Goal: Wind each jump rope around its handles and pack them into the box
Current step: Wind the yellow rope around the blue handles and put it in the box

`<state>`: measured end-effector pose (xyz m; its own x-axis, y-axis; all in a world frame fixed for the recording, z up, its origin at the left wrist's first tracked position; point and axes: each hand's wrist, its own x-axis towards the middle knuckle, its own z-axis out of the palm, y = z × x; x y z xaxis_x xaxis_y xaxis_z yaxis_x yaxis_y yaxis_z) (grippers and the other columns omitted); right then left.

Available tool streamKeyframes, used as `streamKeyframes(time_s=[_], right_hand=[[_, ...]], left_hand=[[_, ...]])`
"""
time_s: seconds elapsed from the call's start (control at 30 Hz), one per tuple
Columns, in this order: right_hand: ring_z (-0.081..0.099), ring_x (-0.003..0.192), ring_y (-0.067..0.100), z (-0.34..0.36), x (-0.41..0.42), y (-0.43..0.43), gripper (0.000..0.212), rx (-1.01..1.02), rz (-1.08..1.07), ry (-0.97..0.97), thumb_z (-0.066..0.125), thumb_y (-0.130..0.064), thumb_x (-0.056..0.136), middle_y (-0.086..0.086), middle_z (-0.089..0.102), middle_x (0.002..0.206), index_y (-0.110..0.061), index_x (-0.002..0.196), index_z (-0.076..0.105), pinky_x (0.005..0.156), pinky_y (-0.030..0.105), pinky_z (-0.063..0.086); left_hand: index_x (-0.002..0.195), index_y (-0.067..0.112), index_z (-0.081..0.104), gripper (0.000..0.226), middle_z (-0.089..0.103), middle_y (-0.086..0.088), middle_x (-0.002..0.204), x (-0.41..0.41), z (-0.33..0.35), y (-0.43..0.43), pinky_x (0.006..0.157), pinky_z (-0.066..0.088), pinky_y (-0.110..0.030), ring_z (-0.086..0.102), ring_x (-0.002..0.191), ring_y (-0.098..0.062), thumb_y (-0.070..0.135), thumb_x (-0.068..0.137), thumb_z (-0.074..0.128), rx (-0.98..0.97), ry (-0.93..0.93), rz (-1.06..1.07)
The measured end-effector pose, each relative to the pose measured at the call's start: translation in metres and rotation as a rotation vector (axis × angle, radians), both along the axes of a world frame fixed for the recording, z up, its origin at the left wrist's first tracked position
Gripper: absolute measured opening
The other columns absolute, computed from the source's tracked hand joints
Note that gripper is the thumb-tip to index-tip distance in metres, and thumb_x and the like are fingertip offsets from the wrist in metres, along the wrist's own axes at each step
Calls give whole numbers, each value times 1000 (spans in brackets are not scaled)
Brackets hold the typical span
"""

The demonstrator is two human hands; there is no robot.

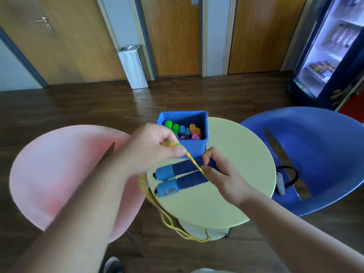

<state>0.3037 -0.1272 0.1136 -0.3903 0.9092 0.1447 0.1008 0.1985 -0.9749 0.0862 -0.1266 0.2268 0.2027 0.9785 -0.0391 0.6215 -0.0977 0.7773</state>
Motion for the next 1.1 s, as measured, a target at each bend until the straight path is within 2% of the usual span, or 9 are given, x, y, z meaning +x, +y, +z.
streamKeyframes(time_s=[0.1, 0.17, 0.27, 0.4, 0.53, 0.63, 0.83, 0.97, 1.1], right_hand=[[34, 66, 12, 12, -5, -12, 31, 116, -77, 68, 67, -42, 90, -11, 41, 70, -21, 85, 45, 58, 28, 31], [35, 62, 13, 18, -9, -14, 32, 134, -137, 62, 73, -30, 91, -10, 41, 67, -22, 82, 44, 56, 30, 33], [34, 58, 9, 25, -7, -12, 28, 138, -110, 57, 66, -9, 98, -14, 42, 66, -19, 86, 43, 52, 24, 34], [34, 60, 16, 32, 4, -9, 23, 191, -44, 28, 59, -10, 102, -13, 43, 74, -23, 95, 41, 54, 27, 34], [40, 66, 29, 34, 9, -9, 20, 229, -24, -10, 55, -17, 105, 6, 47, 79, -30, 119, 51, 59, 33, 38], [47, 67, 8, 36, 14, -9, 21, 177, -36, 15, 52, -14, 106, -14, 57, 80, -24, 121, 63, 62, 18, 39], [37, 54, 3, 46, 32, -8, 8, 35, -101, 219, 57, -21, 100, -20, 48, 65, -13, 103, 59, 50, 17, 34], [49, 54, -1, 55, 43, -10, 23, 6, -19, 242, 65, -3, 93, -24, 57, 67, -9, 110, 51, 52, 13, 41], [45, 58, 7, 57, 46, -2, 26, 42, -94, 188, 68, -2, 94, -17, 56, 73, -14, 110, 52, 52, 21, 42]], left_hand=[[70, 22, 73, 24, 59, -10, 61, 3, 16, 32, 54, 35, -27, 44, 54, -11, 39, 83, 84, 66, 242, -65], [65, 25, 70, 28, 51, 0, 56, 14, 16, 47, 55, 33, -28, 40, 53, -10, 41, 84, 83, 77, 306, -85], [65, 26, 71, 28, 51, 12, 51, 25, 18, 62, 55, 34, -27, 39, 49, -5, 43, 84, 82, 83, 323, -123], [71, 22, 75, 27, 53, 15, 48, 36, 23, 71, 50, 35, -25, 41, 46, -3, 44, 86, 80, 75, 322, -178], [75, 22, 76, 25, 57, 8, 54, 46, 28, 79, 54, 38, -25, 44, 53, -6, 43, 87, 80, 51, 335, -254], [79, 20, 78, 24, 67, -12, 69, 48, 31, 85, 62, 42, -34, 49, 61, -13, 43, 87, 80, 32, 293, -311], [83, 16, 80, 26, 48, -5, 58, 42, 18, 100, 55, 28, -39, 31, 59, -30, 42, 78, 82, -133, 11, -281], [94, 13, 78, 21, 57, 3, 61, 40, -6, 101, 53, 39, -24, 41, 55, -12, 29, 80, 77, -280, -221, -221], [103, 15, 76, 23, 77, -10, 105, 18, -80, 96, 76, 60, -31, 73, 83, -14, 28, 84, 78, -406, -227, -100]])
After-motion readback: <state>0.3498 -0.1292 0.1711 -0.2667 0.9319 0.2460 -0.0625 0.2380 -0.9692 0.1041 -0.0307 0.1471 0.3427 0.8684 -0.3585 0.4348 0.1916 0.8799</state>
